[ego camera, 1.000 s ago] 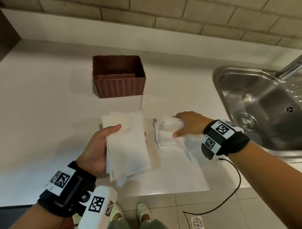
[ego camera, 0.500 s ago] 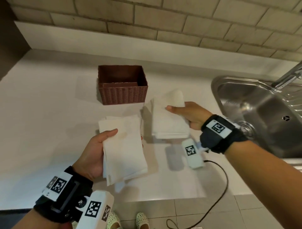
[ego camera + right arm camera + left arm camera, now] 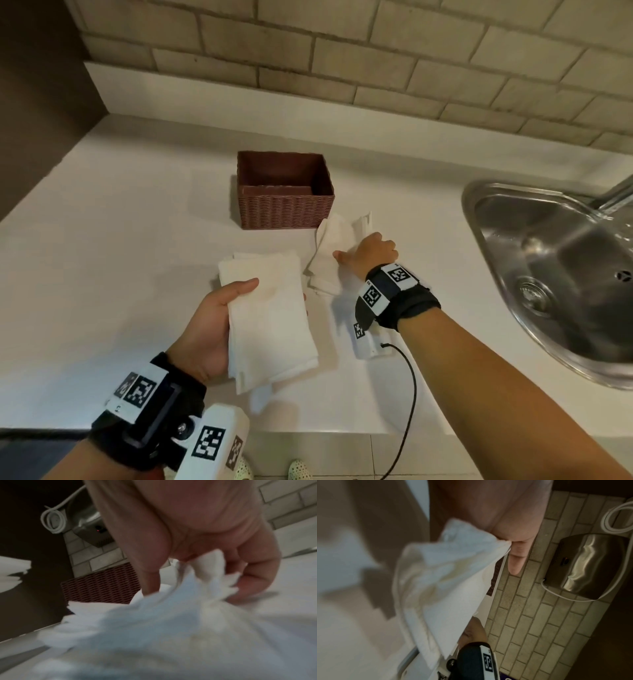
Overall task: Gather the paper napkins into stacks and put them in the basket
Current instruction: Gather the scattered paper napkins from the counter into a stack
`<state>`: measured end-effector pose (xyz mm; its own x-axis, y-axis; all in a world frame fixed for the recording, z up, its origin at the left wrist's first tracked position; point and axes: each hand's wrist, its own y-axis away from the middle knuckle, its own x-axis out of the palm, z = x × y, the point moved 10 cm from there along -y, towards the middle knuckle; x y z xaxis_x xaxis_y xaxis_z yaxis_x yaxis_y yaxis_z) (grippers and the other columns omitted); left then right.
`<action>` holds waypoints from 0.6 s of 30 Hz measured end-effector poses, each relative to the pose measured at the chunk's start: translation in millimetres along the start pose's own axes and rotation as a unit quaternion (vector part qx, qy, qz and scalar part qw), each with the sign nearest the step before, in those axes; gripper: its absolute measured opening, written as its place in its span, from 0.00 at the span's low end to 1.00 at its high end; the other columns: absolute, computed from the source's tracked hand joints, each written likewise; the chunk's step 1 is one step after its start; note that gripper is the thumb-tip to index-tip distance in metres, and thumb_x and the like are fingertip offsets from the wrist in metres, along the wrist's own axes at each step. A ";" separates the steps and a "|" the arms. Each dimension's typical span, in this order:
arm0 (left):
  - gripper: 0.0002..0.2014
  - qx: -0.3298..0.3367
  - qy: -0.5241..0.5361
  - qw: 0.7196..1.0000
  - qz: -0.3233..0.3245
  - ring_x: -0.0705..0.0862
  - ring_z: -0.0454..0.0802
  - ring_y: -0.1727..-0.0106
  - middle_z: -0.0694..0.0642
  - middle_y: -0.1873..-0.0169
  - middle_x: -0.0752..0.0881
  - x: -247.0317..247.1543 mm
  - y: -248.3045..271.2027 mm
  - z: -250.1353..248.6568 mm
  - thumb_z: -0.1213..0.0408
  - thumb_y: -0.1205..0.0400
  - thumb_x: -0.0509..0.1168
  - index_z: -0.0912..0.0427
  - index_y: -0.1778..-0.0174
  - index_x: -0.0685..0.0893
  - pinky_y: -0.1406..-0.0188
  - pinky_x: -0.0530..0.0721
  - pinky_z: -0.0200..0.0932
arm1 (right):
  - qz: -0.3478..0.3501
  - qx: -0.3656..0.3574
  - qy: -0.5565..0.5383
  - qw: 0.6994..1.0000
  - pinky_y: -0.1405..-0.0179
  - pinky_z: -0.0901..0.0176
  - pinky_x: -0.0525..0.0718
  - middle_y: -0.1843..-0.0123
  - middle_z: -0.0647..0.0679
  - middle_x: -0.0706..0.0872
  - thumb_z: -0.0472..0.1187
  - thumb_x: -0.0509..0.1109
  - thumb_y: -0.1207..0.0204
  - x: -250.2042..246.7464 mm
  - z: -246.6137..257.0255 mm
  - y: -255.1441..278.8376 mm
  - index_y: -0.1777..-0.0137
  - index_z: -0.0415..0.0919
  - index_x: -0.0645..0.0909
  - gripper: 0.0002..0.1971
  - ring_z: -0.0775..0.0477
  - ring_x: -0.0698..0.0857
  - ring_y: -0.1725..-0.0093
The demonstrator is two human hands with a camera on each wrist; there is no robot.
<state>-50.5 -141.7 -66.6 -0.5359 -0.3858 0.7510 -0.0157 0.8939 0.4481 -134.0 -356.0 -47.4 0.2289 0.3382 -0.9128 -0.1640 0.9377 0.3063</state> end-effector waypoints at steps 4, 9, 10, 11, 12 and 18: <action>0.39 0.007 -0.010 0.999 -0.036 0.76 0.66 0.30 0.66 0.31 0.79 -9.9 -3.3 -2.1 0.55 0.41 0.77 0.62 0.32 0.78 0.30 0.76 0.59 | 0.066 -0.032 -0.024 0.997 0.41 0.56 0.78 0.33 0.35 0.79 0.55 0.71 0.28 4.5 6.7 -5.3 0.33 0.27 0.70 0.34 0.38 0.80 0.35; 0.23 0.032 -0.013 0.997 -0.074 0.89 0.58 0.53 0.61 0.50 0.90 -4.1 -7.8 -11.9 0.58 0.28 0.63 0.61 0.37 0.82 0.55 0.90 0.50 | 0.134 -0.029 -0.099 0.986 0.52 0.54 0.77 0.45 0.37 0.85 0.49 0.72 0.27 9.8 2.0 -0.2 0.40 0.30 0.78 0.24 0.40 0.80 0.54; 0.24 0.030 -0.014 0.997 -0.075 0.89 0.58 0.53 0.61 0.49 0.89 -1.3 -8.9 -12.5 0.59 0.28 0.62 0.61 0.36 0.81 0.55 0.90 0.50 | 0.138 -0.031 -0.105 0.984 0.54 0.55 0.76 0.50 0.38 0.83 0.48 0.72 0.27 9.6 2.7 2.5 0.41 0.30 0.79 0.22 0.41 0.78 0.56; 0.24 0.026 -0.016 0.997 -0.075 0.89 0.58 0.52 0.61 0.47 0.88 1.1 -9.8 -12.9 0.59 0.27 0.62 0.61 0.35 0.80 0.55 0.90 0.51 | 0.137 -0.037 -0.104 0.984 0.55 0.56 0.76 0.53 0.40 0.82 0.47 0.72 0.27 8.2 4.1 5.0 0.42 0.31 0.79 0.21 0.41 0.78 0.57; 0.24 0.021 -0.017 0.997 -0.075 0.89 0.58 0.52 0.62 0.47 0.88 3.2 -10.4 -13.4 0.59 0.27 0.62 0.62 0.35 0.80 0.56 0.90 0.51 | 0.134 -0.040 -0.104 0.985 0.55 0.56 0.77 0.55 0.41 0.81 0.47 0.72 0.27 6.4 4.6 6.2 0.43 0.31 0.80 0.20 0.41 0.79 0.56; 0.23 0.015 -0.022 0.996 -0.091 0.87 0.60 0.46 0.64 0.41 0.86 8.2 -13.8 -21.0 0.61 0.26 0.63 0.62 0.34 0.79 0.51 0.88 0.54 | 0.207 -0.083 -0.200 0.954 0.58 0.55 0.83 0.56 0.43 0.86 0.44 0.76 0.30 -14.2 11.1 18.8 0.48 0.33 0.79 0.17 0.45 0.84 0.59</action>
<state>-37.0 -162.0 -56.5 -0.5588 -0.5319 0.6362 -0.1399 0.8167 0.5599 -129.8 -342.3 -25.7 0.4549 0.7112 -0.5360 -0.4614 0.7030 0.5412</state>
